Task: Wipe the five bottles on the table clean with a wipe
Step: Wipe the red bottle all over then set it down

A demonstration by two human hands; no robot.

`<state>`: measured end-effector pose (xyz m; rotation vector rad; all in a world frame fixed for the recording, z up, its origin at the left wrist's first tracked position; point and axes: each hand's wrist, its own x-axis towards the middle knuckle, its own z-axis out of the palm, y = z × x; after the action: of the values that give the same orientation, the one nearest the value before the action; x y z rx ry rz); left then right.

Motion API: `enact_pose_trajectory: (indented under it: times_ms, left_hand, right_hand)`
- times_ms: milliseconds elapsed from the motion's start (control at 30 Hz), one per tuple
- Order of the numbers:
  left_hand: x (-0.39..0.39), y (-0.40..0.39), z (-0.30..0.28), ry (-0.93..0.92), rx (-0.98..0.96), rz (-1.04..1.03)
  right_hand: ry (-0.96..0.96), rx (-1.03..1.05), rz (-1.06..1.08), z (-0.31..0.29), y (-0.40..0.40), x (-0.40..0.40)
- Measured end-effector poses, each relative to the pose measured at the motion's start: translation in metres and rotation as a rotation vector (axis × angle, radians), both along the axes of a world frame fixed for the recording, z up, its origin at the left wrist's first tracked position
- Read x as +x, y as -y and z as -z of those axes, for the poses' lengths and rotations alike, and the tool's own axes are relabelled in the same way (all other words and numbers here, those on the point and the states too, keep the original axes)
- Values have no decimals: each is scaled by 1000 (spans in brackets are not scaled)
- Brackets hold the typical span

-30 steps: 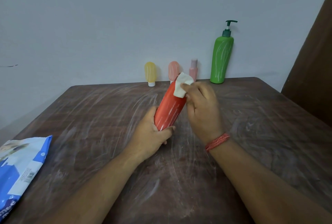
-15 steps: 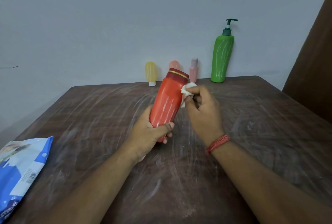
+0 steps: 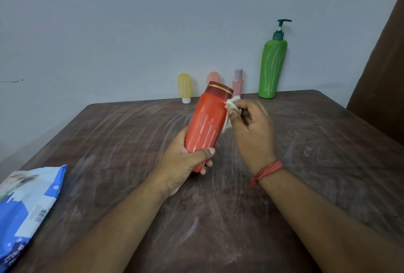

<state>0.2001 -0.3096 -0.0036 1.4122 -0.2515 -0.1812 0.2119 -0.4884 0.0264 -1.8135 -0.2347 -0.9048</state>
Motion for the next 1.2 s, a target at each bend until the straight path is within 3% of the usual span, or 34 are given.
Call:
enact_pose_trajectory:
  times_ms: [167,333,467,600,767,933,1067,1200]
  left_hand:
    - [1,-2,-1,-30,-49,-5]
    - [0,-2,-1,-41,-31,22]
    - [2,-3,-1,-48,-103,3]
    - [2,-2,-1,-59,-77,46]
    - [4,-5,-2,-84,-168,42]
    - [2,-6,-2,-117,-145,90]
    - [4,-7,-4,-132,-207,52]
    - [4,-5,-3,-132,-168,68]
  right_hand:
    - [46,-136,24,1,-5,-6]
    - [71,-110,57,-6,-3,-9]
    - [117,-308,9,-1,-10,-14]
    - [123,-271,99,-9,-3,-10]
    - [161,-466,-12,-1,-8,-15]
    - [109,-278,76,-7,-1,-10]
    - [75,-315,-30,3,-12,-17]
    - [35,-113,2,-2,-13,-12]
